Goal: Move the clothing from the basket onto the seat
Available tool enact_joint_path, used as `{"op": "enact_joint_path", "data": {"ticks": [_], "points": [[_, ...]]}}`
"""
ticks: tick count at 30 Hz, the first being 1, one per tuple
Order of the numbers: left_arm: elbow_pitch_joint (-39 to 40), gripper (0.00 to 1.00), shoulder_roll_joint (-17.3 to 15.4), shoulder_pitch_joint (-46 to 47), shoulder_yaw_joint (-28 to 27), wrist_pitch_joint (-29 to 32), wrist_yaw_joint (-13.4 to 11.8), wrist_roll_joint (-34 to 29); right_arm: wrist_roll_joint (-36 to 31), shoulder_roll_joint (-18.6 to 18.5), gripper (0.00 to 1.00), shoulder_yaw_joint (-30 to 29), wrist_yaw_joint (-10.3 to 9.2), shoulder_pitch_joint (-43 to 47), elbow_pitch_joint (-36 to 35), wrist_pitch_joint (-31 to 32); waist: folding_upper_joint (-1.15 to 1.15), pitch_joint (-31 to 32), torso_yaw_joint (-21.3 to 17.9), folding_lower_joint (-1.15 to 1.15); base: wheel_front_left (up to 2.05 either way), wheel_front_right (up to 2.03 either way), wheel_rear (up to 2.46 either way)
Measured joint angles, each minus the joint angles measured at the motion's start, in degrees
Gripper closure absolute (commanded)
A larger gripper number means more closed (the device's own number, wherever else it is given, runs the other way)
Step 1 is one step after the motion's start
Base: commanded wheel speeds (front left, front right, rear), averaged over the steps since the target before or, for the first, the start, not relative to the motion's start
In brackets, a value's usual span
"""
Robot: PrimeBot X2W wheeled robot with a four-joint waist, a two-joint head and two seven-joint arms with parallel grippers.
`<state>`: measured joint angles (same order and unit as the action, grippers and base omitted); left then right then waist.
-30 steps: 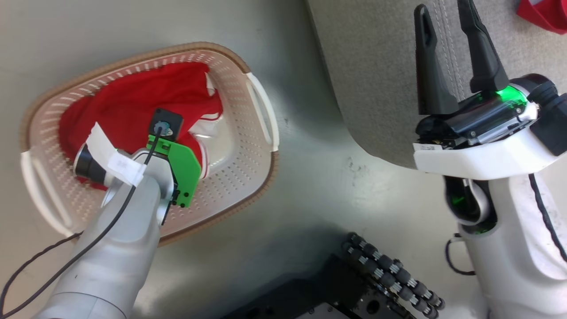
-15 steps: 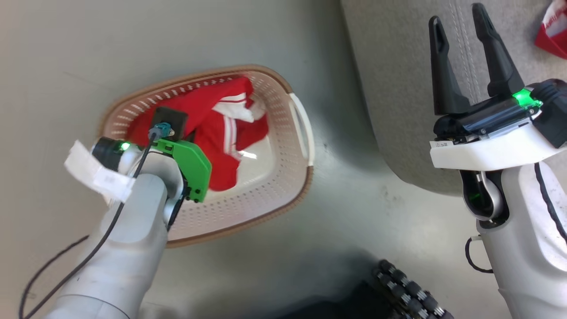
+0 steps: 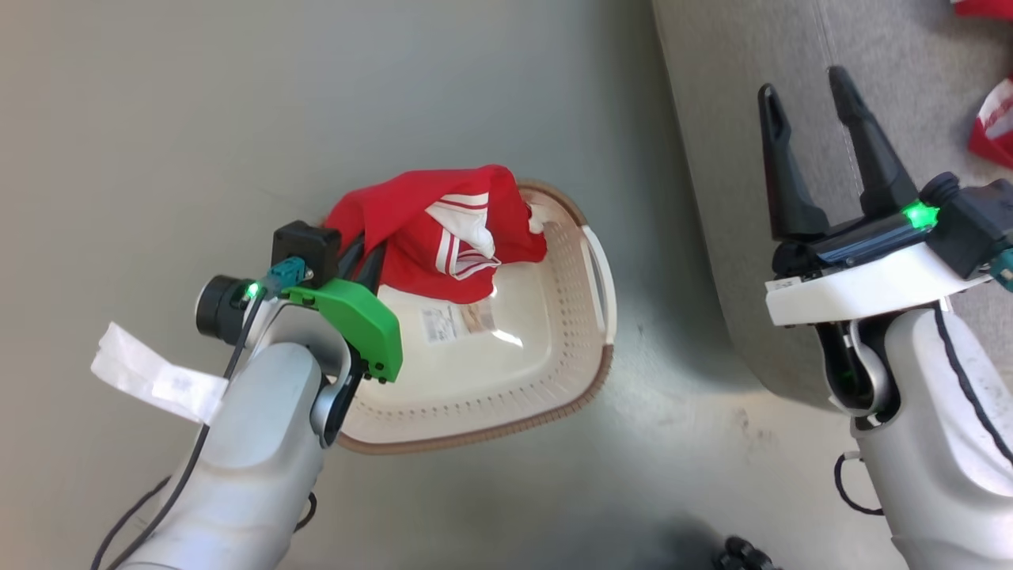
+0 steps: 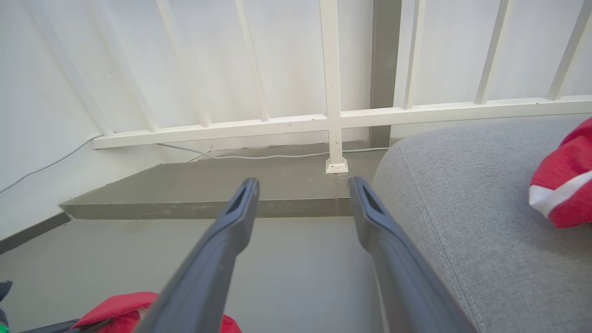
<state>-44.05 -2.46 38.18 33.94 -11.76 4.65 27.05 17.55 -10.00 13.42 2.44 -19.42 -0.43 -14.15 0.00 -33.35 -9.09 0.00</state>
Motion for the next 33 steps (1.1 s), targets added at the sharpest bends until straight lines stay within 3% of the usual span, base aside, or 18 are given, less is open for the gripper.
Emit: {"op": "enact_joint_path", "data": {"ticks": [15,33], "points": [[4.7,1.00,0.2,-3.4,-0.6,-1.5,-3.2,2.0,1.4,2.6,0.00,0.8,-0.10,4.0,5.7,0.1,0.00,12.3,3.9,0.00,0.00,0.00,0.00],[16.2,1.00,0.2,-7.1,-0.3,-2.4,-4.5,2.0,2.6,2.6,0.00,3.4,-0.58,13.1,9.1,3.0,0.00,25.1,6.6,0.00,0.00,0.00,0.00]]}}
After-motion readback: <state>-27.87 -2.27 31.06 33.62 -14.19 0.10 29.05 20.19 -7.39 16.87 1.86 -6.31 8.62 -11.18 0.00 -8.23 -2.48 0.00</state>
